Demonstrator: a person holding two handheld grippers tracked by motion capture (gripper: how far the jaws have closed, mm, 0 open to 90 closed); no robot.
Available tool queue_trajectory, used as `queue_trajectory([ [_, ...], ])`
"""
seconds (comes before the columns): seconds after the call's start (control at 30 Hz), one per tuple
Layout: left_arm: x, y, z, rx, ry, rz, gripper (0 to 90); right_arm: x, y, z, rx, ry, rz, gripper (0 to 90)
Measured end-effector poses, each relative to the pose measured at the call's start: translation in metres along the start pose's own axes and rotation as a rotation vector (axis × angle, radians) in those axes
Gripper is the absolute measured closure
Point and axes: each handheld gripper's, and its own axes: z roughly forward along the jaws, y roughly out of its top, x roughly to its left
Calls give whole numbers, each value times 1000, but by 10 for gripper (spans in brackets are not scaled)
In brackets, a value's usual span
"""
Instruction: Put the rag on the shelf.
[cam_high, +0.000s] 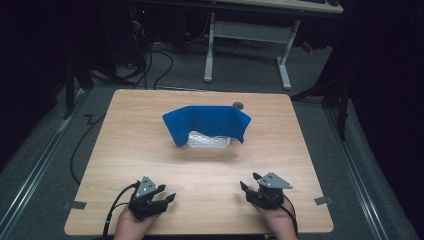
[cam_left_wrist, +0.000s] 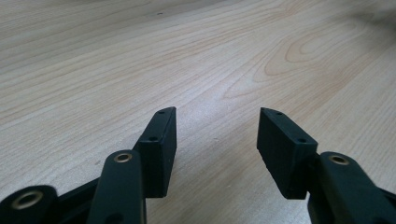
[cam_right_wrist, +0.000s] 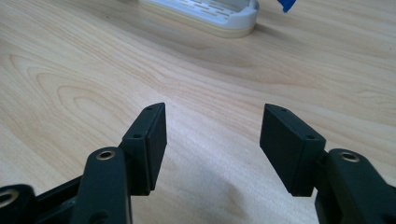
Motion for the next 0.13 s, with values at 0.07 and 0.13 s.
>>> queue_trajectory([
  [0.07,3,-1,0,0,4,-10,479,1,0,0,-9,-9,-18,416],
  [0.13,7,-2,-1,0,8,-25,473,0,-2,1,-7,-1,-8,413],
])
